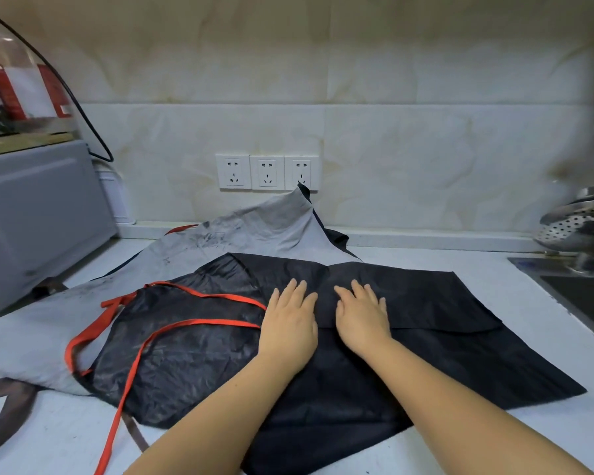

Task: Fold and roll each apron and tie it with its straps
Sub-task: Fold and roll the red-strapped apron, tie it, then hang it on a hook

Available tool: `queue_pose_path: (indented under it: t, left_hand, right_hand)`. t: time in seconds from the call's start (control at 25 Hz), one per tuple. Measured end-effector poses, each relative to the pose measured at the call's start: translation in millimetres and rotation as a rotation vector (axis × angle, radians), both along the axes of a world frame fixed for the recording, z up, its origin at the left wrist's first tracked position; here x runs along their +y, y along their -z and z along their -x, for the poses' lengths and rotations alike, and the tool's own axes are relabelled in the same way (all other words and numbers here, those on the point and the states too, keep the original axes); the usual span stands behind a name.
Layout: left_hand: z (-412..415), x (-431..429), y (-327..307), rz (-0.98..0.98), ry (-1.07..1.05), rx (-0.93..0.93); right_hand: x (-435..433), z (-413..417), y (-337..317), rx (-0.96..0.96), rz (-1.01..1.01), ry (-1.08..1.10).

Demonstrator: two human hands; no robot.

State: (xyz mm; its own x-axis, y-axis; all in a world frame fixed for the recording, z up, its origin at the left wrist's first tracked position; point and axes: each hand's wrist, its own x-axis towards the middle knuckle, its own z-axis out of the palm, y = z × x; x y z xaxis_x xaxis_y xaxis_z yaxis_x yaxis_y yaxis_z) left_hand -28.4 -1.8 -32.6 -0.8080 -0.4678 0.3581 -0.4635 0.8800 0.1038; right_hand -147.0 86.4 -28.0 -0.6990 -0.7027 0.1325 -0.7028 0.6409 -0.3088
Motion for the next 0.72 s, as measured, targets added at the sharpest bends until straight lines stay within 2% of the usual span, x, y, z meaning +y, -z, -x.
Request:
queue_pose_path:
  t: [0.12,0.28,0.44,0.52,0.72]
  left_hand:
    - [29,-17,-14,-0.004,-0.052,-0.137]
    - [65,-40,-20,-0.002,-0.06,-0.248]
    - [71,-58,2,-0.22,-0.238,-0.369]
    - [68,-64,11,-0.318,-0.293,-0.388]
    - [69,-65,13,-0.316,-0.302,-0.349]
  right_hand:
    - [4,38,-8,-0.01,-0.145,0.023]
    - [-3,71,-9,0.0,-0.202,0.031]
    - [5,97,12,-0.075,-0.3,0.113]
    - [10,111,16,-0.097,-0.324,0.144]
    - [47,156,16,-0.114,-0.302,0.273]
